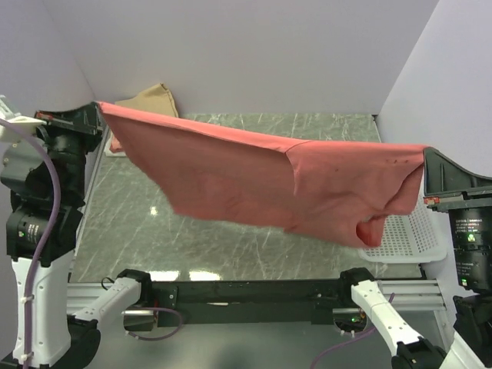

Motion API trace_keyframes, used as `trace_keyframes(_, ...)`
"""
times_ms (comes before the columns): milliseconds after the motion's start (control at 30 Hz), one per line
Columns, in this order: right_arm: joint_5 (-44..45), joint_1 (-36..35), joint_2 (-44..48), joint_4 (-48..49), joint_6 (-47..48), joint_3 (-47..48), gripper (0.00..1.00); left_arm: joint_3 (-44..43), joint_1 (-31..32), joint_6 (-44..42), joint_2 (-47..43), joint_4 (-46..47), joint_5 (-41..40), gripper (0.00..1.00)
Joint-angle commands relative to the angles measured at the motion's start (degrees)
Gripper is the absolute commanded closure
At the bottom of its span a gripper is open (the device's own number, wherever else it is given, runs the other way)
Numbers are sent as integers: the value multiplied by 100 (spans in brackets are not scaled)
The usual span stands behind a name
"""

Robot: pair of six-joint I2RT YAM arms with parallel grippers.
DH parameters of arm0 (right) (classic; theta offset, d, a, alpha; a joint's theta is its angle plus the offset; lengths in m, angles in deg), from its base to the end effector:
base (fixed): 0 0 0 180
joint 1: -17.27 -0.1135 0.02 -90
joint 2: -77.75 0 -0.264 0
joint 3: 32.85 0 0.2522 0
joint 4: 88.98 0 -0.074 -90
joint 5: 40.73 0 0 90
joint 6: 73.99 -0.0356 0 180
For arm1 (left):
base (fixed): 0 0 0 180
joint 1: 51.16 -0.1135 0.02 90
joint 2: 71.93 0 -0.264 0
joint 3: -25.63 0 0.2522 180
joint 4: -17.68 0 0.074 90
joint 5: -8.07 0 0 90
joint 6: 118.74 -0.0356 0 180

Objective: Fold and stack the t-shirts
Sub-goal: Flatten the tshirt out

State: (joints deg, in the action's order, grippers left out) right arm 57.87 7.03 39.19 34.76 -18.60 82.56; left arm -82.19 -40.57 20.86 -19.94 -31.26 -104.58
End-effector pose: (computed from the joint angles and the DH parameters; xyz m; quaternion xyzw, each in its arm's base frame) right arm -0.0255 -0.0100 0.5621 0.1801 0.5419 0.2733 0.7741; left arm 0.1059 -0.0059 0.5430 -0.3557 0.5640 -0.2552 0.7002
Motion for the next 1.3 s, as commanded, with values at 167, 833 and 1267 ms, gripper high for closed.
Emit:
trace_keyframes(167,-148,22,-730,1550,279,-917,100,-332,-48,-592,1181,906,-230,99)
trace_keyframes(833,-298,31,-4221,3344,324,1782,100,-3813,-2008,427,5129,3122,2739,99)
trace_keyframes(1267,-464,40,-1639,2959,-810,-4220,100,3009,-2158,1246,2801,3686,3075,99)
